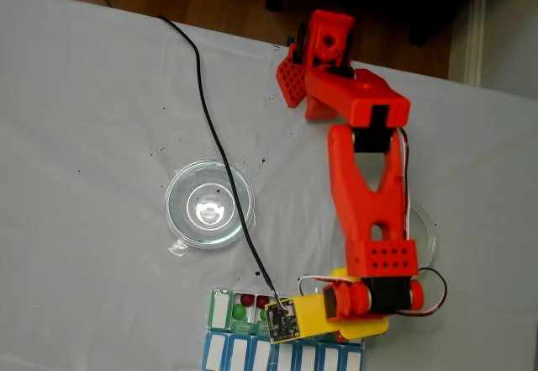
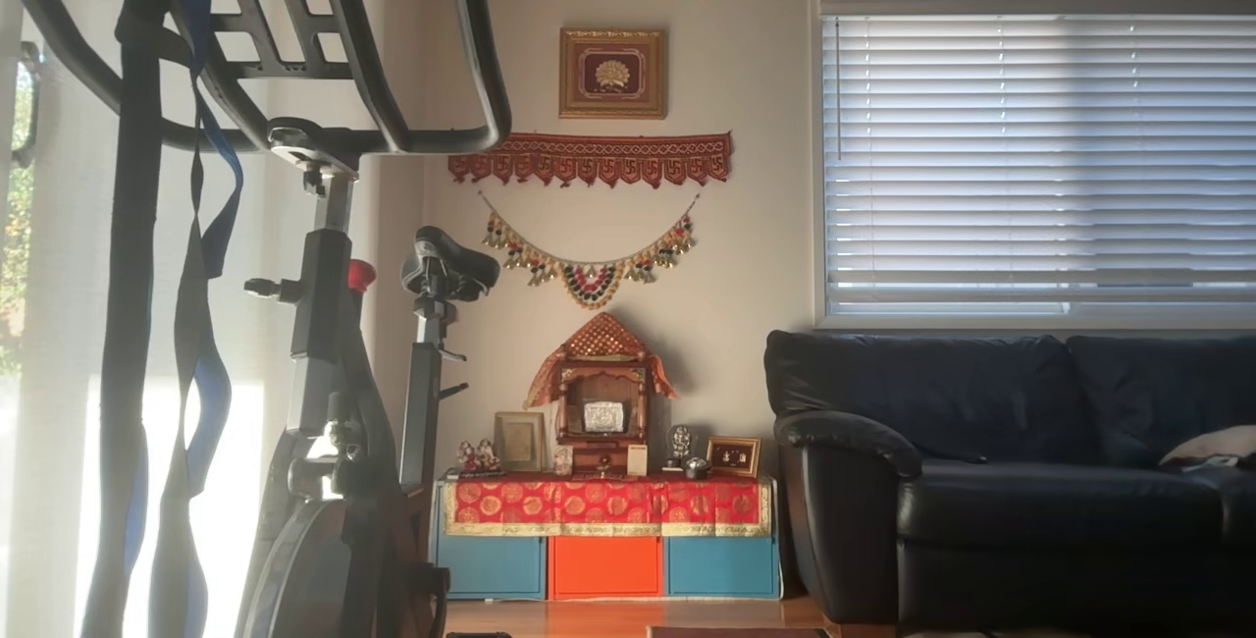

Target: Sort medicines into box.

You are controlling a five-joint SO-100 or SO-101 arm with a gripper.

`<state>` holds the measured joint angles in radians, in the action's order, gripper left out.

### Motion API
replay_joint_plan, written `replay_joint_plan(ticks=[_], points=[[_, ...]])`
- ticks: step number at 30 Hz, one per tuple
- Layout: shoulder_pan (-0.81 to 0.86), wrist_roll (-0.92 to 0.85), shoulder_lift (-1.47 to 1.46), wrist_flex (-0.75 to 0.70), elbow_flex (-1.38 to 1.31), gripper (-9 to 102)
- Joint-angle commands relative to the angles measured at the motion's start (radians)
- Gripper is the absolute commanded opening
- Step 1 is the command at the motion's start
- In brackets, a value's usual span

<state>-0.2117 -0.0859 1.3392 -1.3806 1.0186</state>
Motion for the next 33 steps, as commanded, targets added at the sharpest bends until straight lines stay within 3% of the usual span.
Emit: replay_joint_plan(ticks=[1,14,28,33], points=[[0.025,0.031,0.258,0.026,0.018,1],[0.077,0.032,0.396,0.37,0.252,1],[0.143,0.11,0.446,0.396,0.206,1],[0.097,0.074,0.408,0.437,0.261,1]])
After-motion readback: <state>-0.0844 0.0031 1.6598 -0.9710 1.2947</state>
